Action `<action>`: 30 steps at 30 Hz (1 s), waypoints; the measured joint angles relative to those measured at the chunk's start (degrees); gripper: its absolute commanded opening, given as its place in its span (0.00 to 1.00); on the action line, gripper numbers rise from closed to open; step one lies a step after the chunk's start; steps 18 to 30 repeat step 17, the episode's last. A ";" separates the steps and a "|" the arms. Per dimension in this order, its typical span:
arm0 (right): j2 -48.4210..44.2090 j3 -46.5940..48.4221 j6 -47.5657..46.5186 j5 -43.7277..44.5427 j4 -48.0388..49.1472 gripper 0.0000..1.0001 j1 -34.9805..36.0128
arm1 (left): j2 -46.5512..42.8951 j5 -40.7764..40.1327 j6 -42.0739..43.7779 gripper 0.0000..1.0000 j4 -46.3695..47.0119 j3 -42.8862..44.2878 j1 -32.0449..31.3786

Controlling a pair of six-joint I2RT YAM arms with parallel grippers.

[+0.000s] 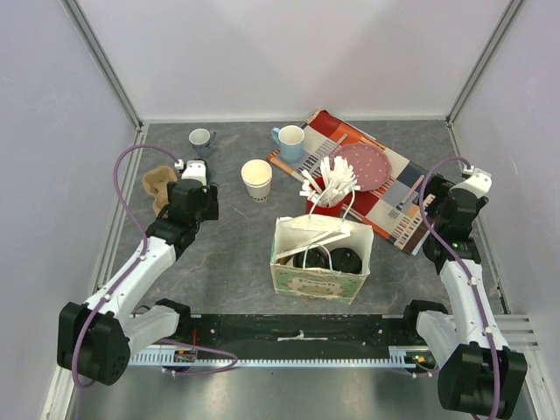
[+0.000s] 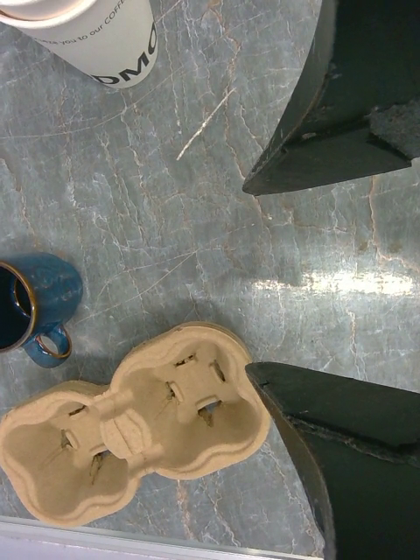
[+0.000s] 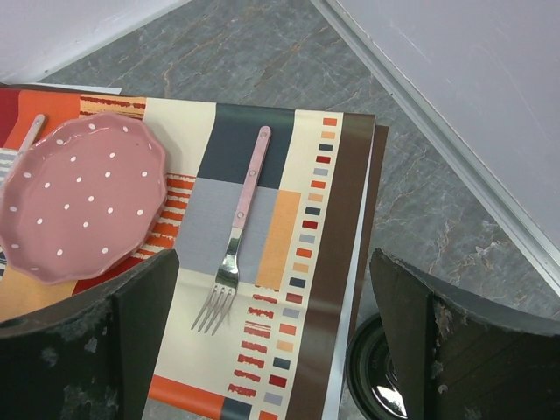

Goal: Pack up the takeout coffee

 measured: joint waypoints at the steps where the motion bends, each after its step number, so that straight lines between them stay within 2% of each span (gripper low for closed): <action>1: -0.55 -0.42 0.20 0.02 0.22 0.98 0.00 | 0.00 0.00 -0.09 0.84 0.04 0.00 0.00; 10: -3.41 -2.47 0.33 0.07 1.14 0.98 0.00 | 0.20 -1.88 -0.22 0.83 1.97 -1.16 0.00; 30: -3.63 -2.82 0.31 0.17 1.33 0.98 0.00 | 0.63 -2.25 -0.24 0.82 3.28 -1.42 0.00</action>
